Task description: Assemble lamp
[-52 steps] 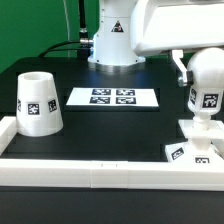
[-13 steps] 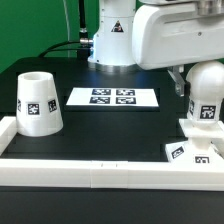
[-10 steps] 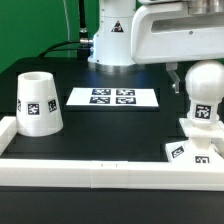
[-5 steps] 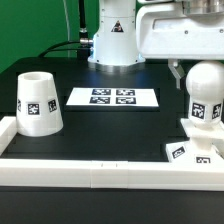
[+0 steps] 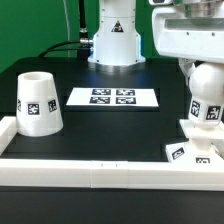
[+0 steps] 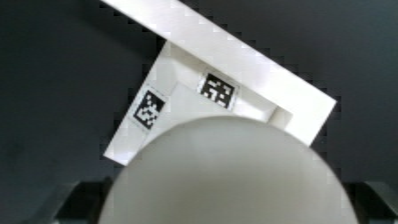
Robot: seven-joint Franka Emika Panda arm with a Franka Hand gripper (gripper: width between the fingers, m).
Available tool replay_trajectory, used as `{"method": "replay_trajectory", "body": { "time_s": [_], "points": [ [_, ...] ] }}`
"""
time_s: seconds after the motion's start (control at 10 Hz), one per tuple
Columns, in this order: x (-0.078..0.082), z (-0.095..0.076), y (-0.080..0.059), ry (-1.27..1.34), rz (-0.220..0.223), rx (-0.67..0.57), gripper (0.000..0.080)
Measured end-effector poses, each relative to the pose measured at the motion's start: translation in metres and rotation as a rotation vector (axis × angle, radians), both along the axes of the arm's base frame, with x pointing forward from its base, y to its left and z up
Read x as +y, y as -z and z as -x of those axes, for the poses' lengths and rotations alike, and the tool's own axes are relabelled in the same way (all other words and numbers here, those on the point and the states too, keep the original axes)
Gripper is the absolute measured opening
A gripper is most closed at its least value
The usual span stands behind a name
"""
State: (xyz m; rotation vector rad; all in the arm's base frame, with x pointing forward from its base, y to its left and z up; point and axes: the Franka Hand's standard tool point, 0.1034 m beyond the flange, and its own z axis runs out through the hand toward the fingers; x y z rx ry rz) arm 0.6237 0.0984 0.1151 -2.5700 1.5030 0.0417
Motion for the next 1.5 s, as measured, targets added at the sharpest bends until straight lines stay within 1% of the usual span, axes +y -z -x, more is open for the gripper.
{"method": "replay_trajectory", "body": {
  "time_s": [0.1,0.3,0.8,0.9,1.0,1.2,1.5],
  "points": [
    [-0.0009,0.0007,-0.0003,-0.062,0.003,-0.003,0.0681],
    [-0.0046,0.0007,-0.0035,-0.209,0.010,-0.004,0.0696],
    [-0.0047,0.0011,-0.0020,-0.560,0.028,-0.058,0.0698],
    [-0.0059,0.0005,-0.0041,-0.726,0.052,-0.067,0.0698],
    [-0.0069,-0.0039,-0.0084,-0.935,0.101,-0.087,0.0698],
    [-0.0045,-0.0051,-0.0091,-1.150,0.133,-0.104,0.0698],
    [-0.0073,-0.0049,-0.0076,-1.327,0.137,-0.122,0.0698]
  ]
}}
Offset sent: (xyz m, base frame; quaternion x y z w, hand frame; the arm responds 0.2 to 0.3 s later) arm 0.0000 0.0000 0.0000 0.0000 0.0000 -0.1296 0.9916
